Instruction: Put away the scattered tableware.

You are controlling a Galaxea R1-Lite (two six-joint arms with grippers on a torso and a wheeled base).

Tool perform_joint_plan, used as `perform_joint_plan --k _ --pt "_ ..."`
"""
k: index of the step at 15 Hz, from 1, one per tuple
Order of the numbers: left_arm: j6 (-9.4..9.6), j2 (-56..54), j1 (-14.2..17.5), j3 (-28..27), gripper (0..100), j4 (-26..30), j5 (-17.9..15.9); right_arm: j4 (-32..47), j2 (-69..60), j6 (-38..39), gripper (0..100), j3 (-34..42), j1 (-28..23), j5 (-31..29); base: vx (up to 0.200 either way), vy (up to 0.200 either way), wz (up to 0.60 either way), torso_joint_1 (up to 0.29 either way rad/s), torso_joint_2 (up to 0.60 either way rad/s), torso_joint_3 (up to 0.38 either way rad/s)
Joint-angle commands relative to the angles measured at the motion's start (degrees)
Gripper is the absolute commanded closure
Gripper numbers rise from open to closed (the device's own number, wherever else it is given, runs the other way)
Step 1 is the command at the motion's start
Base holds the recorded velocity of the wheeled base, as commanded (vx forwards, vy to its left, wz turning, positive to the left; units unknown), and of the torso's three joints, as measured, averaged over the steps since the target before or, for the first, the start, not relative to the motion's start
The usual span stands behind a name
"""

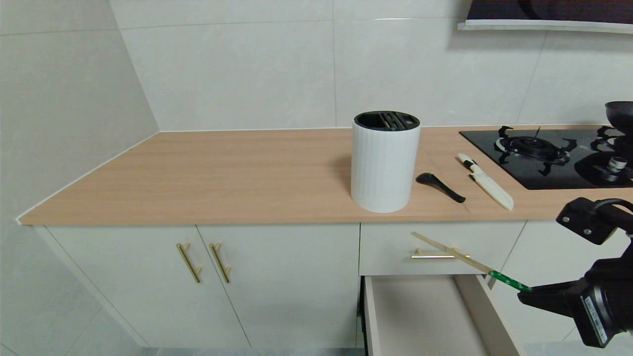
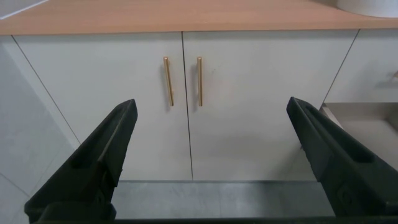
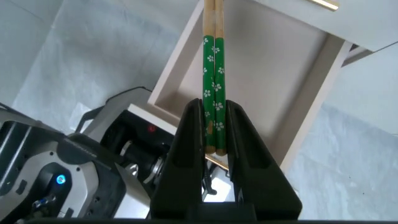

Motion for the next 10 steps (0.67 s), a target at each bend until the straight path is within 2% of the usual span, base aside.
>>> perform_joint_plan --k 1,6,10 --pt "0.0 0.02 0.01 0.0 0 0.0 0.02 -0.83 2.14 0.01 100 0.94 -0.05 -0.2 0.0 0.0 0.0 0.0 0.0 0.0" --pt "0.0 0.02 0.01 0.0 0 0.0 0.02 -1.44 3.55 0.01 100 1.38 -0.05 -0.29 0.0 0.0 0.0 0.0 0.0 0.0" --pt "0.0 0.02 0.01 0.0 0 0.0 0.02 -1.44 4.34 -0.08 100 1.55 0.03 -0.29 0.0 0.0 0.0 -0.143 0.34 0.198"
